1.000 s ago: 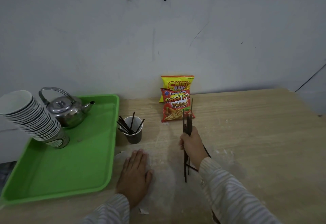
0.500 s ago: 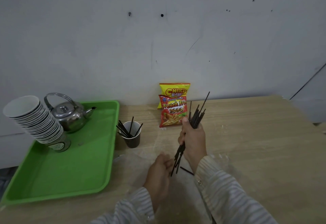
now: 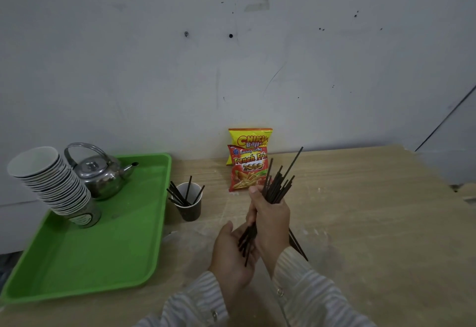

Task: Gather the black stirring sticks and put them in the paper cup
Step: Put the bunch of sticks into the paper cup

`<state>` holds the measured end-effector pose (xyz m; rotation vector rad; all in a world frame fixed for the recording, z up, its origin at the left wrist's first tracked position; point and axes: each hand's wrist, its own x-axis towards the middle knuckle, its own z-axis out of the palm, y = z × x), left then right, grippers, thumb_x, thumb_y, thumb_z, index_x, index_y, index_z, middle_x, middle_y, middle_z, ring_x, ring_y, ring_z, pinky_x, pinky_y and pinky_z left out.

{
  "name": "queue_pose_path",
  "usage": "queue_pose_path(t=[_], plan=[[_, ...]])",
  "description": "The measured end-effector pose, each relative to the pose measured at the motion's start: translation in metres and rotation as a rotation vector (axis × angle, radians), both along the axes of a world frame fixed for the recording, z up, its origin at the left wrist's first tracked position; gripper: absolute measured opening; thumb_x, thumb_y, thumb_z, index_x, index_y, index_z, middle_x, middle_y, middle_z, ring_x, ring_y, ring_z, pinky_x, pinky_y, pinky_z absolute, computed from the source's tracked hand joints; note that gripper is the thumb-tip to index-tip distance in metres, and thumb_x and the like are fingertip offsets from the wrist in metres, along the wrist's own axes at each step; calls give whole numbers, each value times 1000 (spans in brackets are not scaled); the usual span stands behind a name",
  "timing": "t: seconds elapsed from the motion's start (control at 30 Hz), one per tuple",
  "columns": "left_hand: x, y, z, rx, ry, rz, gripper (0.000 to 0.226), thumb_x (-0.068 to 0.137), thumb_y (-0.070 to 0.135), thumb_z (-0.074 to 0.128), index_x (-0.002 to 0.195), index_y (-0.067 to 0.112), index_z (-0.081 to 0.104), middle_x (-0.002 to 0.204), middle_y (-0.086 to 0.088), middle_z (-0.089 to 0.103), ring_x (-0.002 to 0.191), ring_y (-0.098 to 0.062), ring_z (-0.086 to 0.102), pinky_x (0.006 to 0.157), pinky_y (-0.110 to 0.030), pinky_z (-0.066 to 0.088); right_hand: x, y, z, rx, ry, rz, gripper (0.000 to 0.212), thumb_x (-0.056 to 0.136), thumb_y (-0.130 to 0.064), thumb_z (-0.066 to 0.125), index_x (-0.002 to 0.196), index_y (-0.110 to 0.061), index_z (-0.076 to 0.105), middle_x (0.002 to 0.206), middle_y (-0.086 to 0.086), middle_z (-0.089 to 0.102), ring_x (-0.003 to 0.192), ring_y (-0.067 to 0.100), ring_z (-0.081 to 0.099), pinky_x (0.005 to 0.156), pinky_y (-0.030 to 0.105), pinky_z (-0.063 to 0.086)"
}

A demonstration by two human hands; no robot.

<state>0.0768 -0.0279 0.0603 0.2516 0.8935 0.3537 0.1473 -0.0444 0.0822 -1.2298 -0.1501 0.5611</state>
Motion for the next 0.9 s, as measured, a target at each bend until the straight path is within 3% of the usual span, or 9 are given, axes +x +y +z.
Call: queue_pose_path(t=[0.1,0.2,0.43,0.57,0.63,0.67,0.73,0.8,0.9], plan=[[3,2,9,-29,-26,6,54,96,42,30,106,-1,61,107,-21,67,107,-29,61,90,-39,48,-6,-4,-3,-40,-11,20,12,83,-10,67,76,-9,57,45,5,46,33,17,38,39,24,35],[8,3,16,-23,0,11,53,94,43,33,86,0,64,90,-20,72,101,-31,62,85,-41,48,-13,-8,-7,-77,11,78,16,84,-14,67,76,-8,55,48,7,49,39,19,43,45,28,42],[6,8,12,29,48,102,45,94,39,38,91,7,70,70,-14,76,97,-26,62,92,-39,43,-22,-7,-15,-175,83,229,12,86,-14,65,83,-5,59,50,4,53,49,18,53,56,31,50],[4,9,9,130,131,7,46,95,40,37,92,9,70,89,-15,74,105,-26,60,104,-42,40,-21,-4,-21,-181,178,230,11,86,-15,65,86,-6,60,49,4,52,49,19,54,58,32,49],[5,13,9,248,214,-66,45,93,41,38,97,9,69,103,-16,70,106,-26,60,102,-44,43,-18,-4,-21,-198,207,251,17,86,-20,65,93,-5,64,65,10,65,65,25,65,65,36,54],[6,15,13,315,252,-82,43,92,40,40,98,9,69,105,-16,70,102,-25,62,93,-41,48,-17,-5,-21,-237,197,284,21,86,-25,65,92,-5,66,69,11,68,67,26,67,63,35,54],[7,24,25,514,320,-86,33,91,34,43,94,11,67,99,-9,69,95,-21,61,75,-33,46,-18,-12,-25,-316,162,388,31,86,-35,64,74,-6,64,53,5,59,47,21,54,48,30,43],[7,35,42,836,316,-97,24,96,27,39,102,21,61,101,7,59,101,-12,54,81,-26,40,-21,-17,-32,-323,193,483,39,86,-37,63,60,-11,50,42,2,40,37,18,34,43,29,28],[9,53,60,1294,269,-195,35,98,18,35,130,27,45,106,23,43,95,17,39,79,0,29,-24,-20,-41,-359,223,587,42,87,-35,63,55,-15,43,40,1,35,35,17,27,42,30,23]])
